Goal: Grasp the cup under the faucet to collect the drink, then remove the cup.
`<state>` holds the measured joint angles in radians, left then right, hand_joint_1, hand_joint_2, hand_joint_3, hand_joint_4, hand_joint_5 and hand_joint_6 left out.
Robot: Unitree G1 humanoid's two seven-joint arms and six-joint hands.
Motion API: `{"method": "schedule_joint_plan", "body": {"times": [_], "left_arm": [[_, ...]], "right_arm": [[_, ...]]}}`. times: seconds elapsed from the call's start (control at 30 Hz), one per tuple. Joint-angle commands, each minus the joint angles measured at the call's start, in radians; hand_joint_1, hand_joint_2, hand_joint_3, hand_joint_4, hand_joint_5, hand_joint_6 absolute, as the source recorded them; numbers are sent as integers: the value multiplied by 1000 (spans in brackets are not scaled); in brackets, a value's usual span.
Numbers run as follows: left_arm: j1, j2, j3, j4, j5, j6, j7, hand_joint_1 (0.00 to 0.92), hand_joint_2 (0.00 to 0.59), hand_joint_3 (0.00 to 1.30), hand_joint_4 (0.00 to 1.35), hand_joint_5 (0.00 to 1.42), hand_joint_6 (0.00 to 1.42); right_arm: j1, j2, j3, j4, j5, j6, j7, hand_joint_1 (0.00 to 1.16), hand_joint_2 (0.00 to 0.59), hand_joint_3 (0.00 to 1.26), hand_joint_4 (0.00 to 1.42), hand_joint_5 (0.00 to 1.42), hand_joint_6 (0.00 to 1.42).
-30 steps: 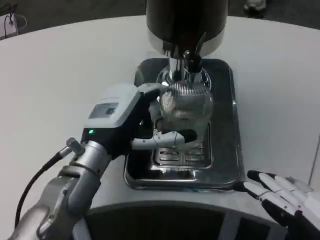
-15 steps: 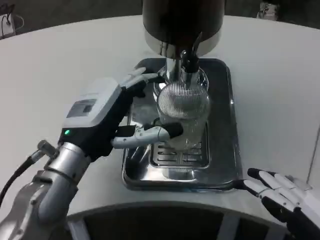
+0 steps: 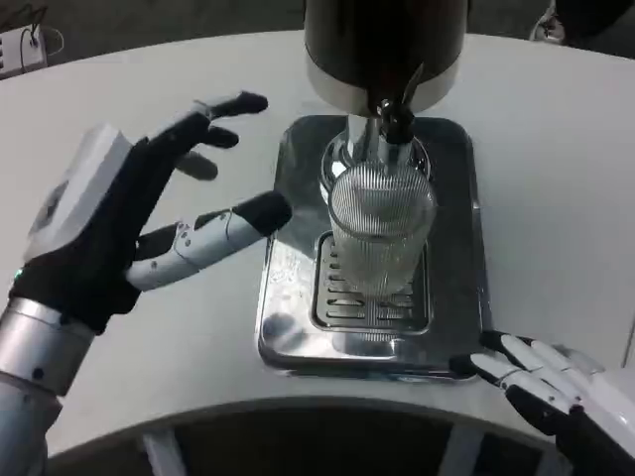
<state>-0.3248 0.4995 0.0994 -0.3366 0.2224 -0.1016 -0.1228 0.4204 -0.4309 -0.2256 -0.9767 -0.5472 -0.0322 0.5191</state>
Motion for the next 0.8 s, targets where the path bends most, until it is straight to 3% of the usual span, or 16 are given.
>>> {"method": "schedule_joint_plan", "body": {"times": [0.03,0.4,0.8], "left_arm": [[-51,-24,-19,-98,-90,118,-83,0,42,129,70,156,280],[-206,-117,-110,-172,-150,287,-133,0,46,83,12,135,235],[-304,-132,-180,-148,-123,368,-175,0,48,73,0,123,222]], "right_arm": [[-2,-6,5,8,-6,8,4,416,467,133,0,0,2],[16,-5,-11,0,3,2,-2,418,467,142,0,0,2],[37,-1,-24,-4,19,-8,-9,420,467,143,0,0,11]]}}
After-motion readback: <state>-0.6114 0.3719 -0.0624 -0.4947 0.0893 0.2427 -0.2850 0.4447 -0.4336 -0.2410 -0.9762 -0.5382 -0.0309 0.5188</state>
